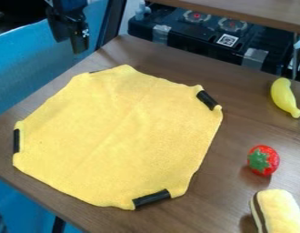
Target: Fold the cloth from bottom right to top left
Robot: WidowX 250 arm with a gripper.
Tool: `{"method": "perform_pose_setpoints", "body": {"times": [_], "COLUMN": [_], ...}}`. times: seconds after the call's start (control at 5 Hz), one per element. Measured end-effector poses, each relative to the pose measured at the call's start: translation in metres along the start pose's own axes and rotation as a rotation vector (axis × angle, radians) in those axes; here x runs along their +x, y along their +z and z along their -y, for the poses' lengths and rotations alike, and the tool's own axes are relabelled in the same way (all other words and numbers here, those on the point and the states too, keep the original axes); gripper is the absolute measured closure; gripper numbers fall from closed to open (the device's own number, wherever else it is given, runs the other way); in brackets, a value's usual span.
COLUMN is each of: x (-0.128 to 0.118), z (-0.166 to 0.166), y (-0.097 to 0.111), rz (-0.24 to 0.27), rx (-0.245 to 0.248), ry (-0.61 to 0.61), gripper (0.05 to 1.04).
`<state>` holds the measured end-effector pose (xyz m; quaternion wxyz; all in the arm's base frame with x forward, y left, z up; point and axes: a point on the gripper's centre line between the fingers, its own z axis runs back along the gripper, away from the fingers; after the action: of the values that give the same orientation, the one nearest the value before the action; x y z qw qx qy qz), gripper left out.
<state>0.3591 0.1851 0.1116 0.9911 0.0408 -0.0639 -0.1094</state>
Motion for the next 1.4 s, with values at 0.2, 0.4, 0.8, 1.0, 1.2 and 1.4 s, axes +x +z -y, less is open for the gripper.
{"method": "perform_pose_setpoints", "body": {"times": [0.2,0.4,0.8,1.0,1.2,1.4], "x": [-0.004,-0.019,-0.018,-0.033,-0.053,-0.066], "z": [0.003,0.033,0.072,0.113,0.145,0.177], "y": [-0.016,-0.035,-0.034,-0.029,-0.025,-0.021], "rz": [-0.029,-0.052,-0.062,-0.052,-0.043,-0.039], "rx": [-0.023,-0.005,0.003,-0.01,-0.008,0.0], "ry": [-0.002,-0.145,-0.353,-0.488,-0.584,-0.668], "gripper": [0.085,0.085,0.085,0.085,0.085,0.085]}}
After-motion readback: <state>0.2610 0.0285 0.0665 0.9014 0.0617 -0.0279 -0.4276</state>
